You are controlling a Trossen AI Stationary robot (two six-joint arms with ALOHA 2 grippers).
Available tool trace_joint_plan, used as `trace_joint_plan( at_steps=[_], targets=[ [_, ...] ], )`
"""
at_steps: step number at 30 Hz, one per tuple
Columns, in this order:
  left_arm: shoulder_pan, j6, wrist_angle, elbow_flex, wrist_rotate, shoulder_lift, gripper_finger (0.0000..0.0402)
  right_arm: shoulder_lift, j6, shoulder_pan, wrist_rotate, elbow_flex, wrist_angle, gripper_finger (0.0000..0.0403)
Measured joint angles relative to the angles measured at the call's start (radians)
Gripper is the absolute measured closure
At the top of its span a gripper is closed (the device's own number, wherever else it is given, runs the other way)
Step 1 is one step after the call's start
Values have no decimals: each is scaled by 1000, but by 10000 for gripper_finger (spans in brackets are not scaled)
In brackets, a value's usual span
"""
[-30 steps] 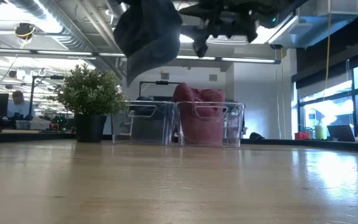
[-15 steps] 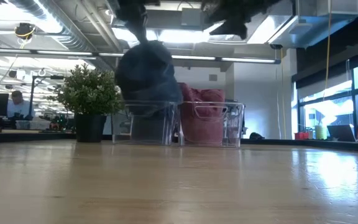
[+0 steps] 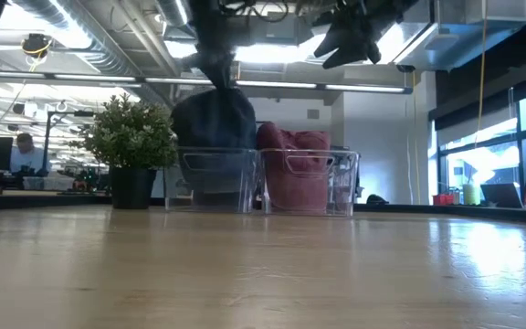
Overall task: Pick & Place hat
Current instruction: Put the black cap into the left transparent bin
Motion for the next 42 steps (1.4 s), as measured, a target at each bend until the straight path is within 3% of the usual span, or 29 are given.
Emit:
trace_joint_plan(
  at_steps=[9, 16, 26, 30, 36, 42],
  targets=[
    [-11, 239, 150, 0, -147, 85, 350, 0, 1, 0, 0, 0, 0, 189],
    [-8, 364, 274, 0, -148, 98, 350, 0, 4, 0, -1, 0, -14, 189],
    [35, 149, 200, 0, -16, 98, 345, 0, 26, 1, -4, 0, -66, 189],
    [69, 162, 197, 0, -11, 98, 345, 1, 26, 1, -4, 0, -66, 189],
    [130, 163, 201, 0, 118, 98, 341, 1, 25, 1, -4, 0, -66, 189],
    [144, 148, 201, -1, 110, 98, 324, 1, 25, 1, -4, 0, -66, 189]
  ],
)
